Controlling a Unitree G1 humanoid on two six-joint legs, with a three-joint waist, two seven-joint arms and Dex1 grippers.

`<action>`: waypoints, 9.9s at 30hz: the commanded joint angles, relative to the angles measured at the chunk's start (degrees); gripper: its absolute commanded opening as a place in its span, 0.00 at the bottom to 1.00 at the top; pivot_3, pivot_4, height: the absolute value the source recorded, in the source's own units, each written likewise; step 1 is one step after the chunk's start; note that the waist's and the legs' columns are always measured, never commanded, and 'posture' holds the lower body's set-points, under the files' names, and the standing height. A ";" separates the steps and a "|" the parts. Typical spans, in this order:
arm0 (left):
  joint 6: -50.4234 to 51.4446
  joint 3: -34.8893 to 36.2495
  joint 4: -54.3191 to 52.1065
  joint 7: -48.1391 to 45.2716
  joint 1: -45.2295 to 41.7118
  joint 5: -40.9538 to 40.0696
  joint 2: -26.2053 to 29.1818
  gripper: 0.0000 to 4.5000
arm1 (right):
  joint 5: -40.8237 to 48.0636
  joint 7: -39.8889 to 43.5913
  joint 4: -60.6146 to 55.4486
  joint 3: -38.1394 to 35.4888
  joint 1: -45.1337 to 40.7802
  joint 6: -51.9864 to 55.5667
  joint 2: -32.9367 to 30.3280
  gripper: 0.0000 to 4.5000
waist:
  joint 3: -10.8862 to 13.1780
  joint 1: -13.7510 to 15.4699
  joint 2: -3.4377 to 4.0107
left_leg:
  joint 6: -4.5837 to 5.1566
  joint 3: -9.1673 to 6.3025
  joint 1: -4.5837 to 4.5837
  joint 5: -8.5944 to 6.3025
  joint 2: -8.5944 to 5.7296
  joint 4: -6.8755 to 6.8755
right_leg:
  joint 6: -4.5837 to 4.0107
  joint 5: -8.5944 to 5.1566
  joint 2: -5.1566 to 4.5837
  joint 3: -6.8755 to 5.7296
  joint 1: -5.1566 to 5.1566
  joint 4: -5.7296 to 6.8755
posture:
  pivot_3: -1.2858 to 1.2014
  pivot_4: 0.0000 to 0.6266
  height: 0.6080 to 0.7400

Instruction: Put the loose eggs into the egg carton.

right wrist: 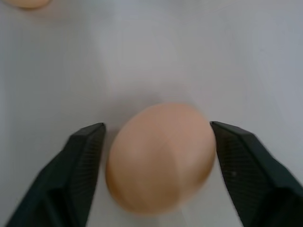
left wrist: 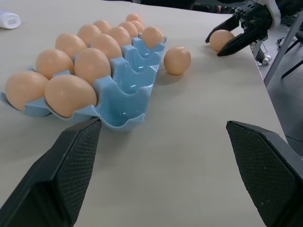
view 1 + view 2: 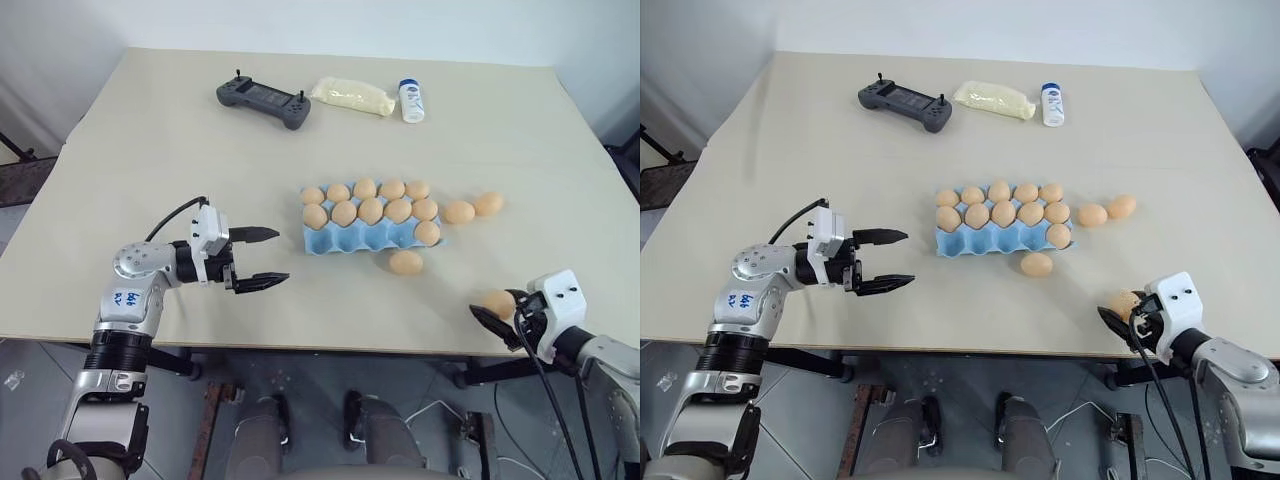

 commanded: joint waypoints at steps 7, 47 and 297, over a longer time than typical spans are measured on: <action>-0.80 1.63 -3.09 1.20 0.47 -1.13 0.50 1.00 | 2.52 -1.26 -5.96 -2.59 -5.86 2.26 -2.14 0.46 | -0.01 -0.20 0.01 | 0.00 0.04 0.01 0.00 0.02 0.03 | -0.02 0.01 0.01 0.04 -0.01 0.01 | 0.52 0.24 1.00; -1.89 3.07 -5.77 5.17 2.09 -1.25 0.01 1.00 | -2.77 0.90 9.45 19.39 -40.61 -0.47 6.78 0.99 | -0.01 -1.52 0.02 | -0.24 0.21 -0.10 0.20 0.12 0.23 | -0.13 0.05 0.02 0.13 -0.84 1.46 | 0.52 0.24 1.00; 0.12 5.64 -15.27 12.69 9.65 -4.35 -0.11 1.00 | -0.29 -0.81 10.21 21.35 -49.44 10.07 13.38 0.46 | 0.07 -2.82 0.17 | -0.49 0.05 -0.04 0.38 0.37 -0.01 | -0.48 -0.02 0.01 0.15 -0.98 1.60 | 0.52 0.24 1.00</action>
